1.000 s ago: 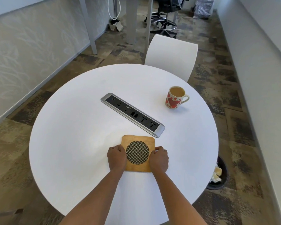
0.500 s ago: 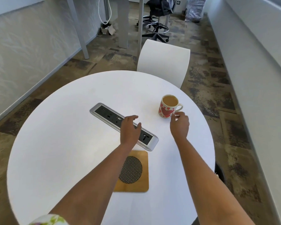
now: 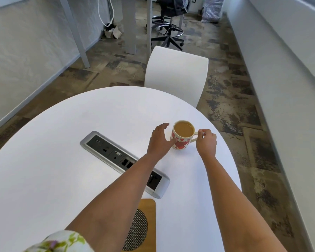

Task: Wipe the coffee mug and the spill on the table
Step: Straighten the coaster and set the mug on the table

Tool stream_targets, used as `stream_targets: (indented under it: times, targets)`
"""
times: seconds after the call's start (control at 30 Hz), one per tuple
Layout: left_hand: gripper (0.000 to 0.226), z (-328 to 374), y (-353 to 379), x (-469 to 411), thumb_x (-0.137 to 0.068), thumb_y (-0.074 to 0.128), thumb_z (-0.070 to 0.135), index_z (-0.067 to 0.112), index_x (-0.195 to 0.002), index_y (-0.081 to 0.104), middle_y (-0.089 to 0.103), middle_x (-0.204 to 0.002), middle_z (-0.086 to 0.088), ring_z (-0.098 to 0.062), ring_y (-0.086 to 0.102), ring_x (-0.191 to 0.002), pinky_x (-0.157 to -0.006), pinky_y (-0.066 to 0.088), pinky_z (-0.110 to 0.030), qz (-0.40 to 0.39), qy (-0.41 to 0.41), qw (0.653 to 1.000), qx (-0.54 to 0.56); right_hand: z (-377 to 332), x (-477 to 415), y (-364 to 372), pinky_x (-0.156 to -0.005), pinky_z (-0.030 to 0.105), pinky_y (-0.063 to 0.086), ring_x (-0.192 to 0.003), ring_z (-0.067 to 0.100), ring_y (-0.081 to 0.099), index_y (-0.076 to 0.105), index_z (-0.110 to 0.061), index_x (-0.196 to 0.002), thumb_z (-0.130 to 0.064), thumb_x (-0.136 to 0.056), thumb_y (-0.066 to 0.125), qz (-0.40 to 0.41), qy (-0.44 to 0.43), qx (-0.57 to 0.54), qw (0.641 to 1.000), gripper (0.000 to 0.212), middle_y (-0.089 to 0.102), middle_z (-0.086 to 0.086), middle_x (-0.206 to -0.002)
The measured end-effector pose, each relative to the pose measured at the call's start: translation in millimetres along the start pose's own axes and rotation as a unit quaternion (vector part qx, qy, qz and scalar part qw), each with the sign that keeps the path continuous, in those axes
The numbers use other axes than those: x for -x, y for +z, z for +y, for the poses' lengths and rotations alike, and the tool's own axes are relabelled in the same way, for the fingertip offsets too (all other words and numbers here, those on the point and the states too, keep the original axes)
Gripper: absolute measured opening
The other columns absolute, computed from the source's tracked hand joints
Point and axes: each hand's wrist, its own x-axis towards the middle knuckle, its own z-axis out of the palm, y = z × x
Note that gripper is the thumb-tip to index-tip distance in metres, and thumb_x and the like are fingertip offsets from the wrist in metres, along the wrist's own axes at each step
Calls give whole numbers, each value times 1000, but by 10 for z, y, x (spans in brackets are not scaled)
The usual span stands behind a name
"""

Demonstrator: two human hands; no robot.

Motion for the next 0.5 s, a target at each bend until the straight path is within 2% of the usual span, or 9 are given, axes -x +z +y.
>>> stream_targets:
  times: [0.13, 0.23, 0.4, 0.5]
  targets:
    - [83, -34, 131, -178, -73, 76, 23, 17, -141, 29, 35, -145, -6, -22, 32, -134, -109, 32, -41, -44, -11, 999, 10, 101, -110, 70, -89, 40, 40, -109, 36, 51, 53, -6, -118, -36, -100, 32, -12, 9, -12, 1000, 41, 51, 20, -119]
    - [93, -58, 219, -263, -68, 81, 24, 18, -142, 25, 33, -147, -5, -21, 32, -135, -104, 32, -32, -73, -23, 996, 44, 171, -164, 115, -86, 40, 40, -103, 34, 53, 53, -6, -114, -39, -100, 29, -21, 8, -18, 1000, 43, 54, 18, -113]
    - [87, -67, 323, -315, -62, 84, 21, 21, -134, 36, 46, -133, 3, -19, 44, -124, -93, 40, -25, -70, 1, 994, 78, 212, -207, 169, -81, 38, 38, -98, 31, 54, 52, -10, -111, -39, -101, 26, -41, -14, -14, 999, 41, 59, 13, -105]
    - [83, -54, 354, -324, -60, 86, 20, 23, -129, 39, 51, -129, 4, -16, 48, -118, -90, 42, -27, -60, 14, 995, 83, 232, -203, 202, -75, 34, 34, -87, 24, 50, 52, -10, -101, -37, -101, 26, -47, -21, -17, 999, 37, 60, 7, -97]
